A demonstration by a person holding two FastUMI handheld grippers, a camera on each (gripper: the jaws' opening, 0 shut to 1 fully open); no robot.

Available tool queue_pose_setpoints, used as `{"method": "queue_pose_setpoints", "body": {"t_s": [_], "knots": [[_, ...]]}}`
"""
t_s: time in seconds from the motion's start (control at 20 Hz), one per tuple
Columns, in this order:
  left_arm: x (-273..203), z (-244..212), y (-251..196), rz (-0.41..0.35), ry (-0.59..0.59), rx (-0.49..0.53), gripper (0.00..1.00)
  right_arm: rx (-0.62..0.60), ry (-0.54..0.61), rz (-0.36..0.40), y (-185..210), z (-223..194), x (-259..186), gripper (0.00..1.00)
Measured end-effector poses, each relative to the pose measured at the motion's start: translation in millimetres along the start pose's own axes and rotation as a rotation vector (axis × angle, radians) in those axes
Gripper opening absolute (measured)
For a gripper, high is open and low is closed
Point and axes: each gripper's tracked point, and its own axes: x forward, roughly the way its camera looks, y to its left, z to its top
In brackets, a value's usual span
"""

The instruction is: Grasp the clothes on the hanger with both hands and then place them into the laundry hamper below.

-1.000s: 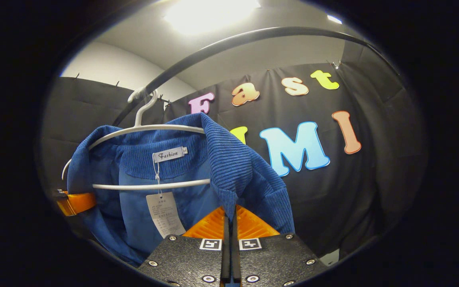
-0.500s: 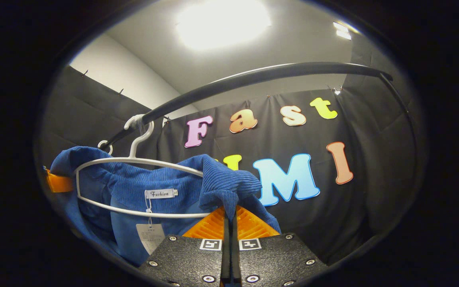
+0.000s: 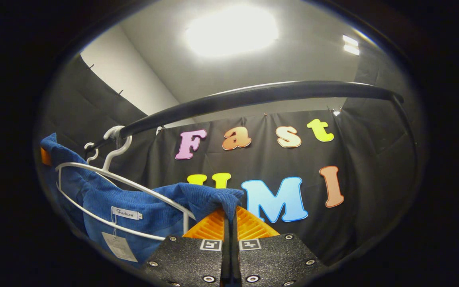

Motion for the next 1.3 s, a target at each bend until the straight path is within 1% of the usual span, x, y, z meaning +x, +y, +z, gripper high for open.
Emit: {"method": "queue_pose_setpoints", "body": {"t_s": [0.05, 0.15, 0.2, 0.3, 0.35, 0.45, 0.5, 0.55, 0.6, 0.65, 0.7, 0.75, 0.9, 0.95, 1.0, 1.1, 1.3], "knots": [[1.1, 0.3, 0.3, -0.013, 0.007, 0.004, 0.01, -0.010, -0.002, -0.005, -4.1, -0.4, 0.6, 0.01], [4.0, 4.1, 7.1, -0.024, 0.015, 0.017, 0.01, -0.021, 0.003, -0.014, -8.0, -3.4, 4.5, 0.01], [4.4, 7.0, 10.9, -0.026, 0.015, 0.025, 0.05, -0.026, 0.005, -0.021, -11.2, -5.7, 5.7, 0.01], [7.6, 12.5, 17.8, -0.037, 0.016, 0.025, 0.05, -0.030, 0.016, -0.033, -18.2, -11.6, 8.0, 0.01], [7.5, 15.0, 21.2, -0.046, 0.017, 0.017, 0.01, -0.027, 0.024, -0.035, -18.6, -14.6, 10.2, 0.01], [8.9, 20.0, 34.4, -0.044, 0.024, 0.017, 0.00, -0.032, 0.033, -0.039, -21.3, -19.2, 12.9, 0.01], [11.1, 23.1, 41.8, -0.041, 0.020, 0.027, 0.01, -0.035, 0.031, -0.038, -21.3, -20.1, 13.1, 0.01], [16.3, 20.0, 48.2, -0.039, 0.026, 0.038, 0.05, -0.039, 0.029, -0.036, -20.5, -20.9, 14.6, 0.01], [20.6, 18.3, 51.4, -0.040, 0.031, 0.043, 0.05, -0.043, 0.029, -0.032, -18.8, -22.8, 17.1, 0.01], [23.9, 17.8, 53.9, -0.046, 0.035, 0.049, 0.00, -0.047, 0.028, -0.028, -18.0, -24.3, 18.6, 0.01], [28.1, 16.6, 55.7, -0.055, 0.043, 0.057, 0.05, -0.051, 0.031, -0.024, -16.6, -25.6, 19.2, 0.01], [32.3, 13.2, 57.6, -0.068, 0.049, 0.066, 0.00, -0.052, 0.037, -0.020, -13.6, -26.3, 19.0, 0.01], [51.9, -2.4, 61.5, -0.092, 0.084, 0.069, 0.01, -0.064, 0.055, -0.016, -12.6, -32.7, 17.6, 0.01], [57.9, -13.3, 61.8, -0.100, 0.106, 0.064, 0.06, -0.066, 0.064, -0.014, -12.4, -36.5, 18.5, 0.01], [62.0, -21.6, 60.7, -0.105, 0.126, 0.053, 0.01, -0.070, 0.077, -0.012, -13.5, -41.8, 18.4, 0.01], [67.5, -39.2, 56.8, -0.114, 0.163, 0.026, 0.01, -0.079, 0.109, -0.003, -16.0, -54.7, 21.6, 0.01], [70.0, -61.8, 52.0, -0.137, 0.196, -0.003, 0.00, -0.072, 0.166, 0.003, -20.7, -81.1, 22.3, 0.01]]}}
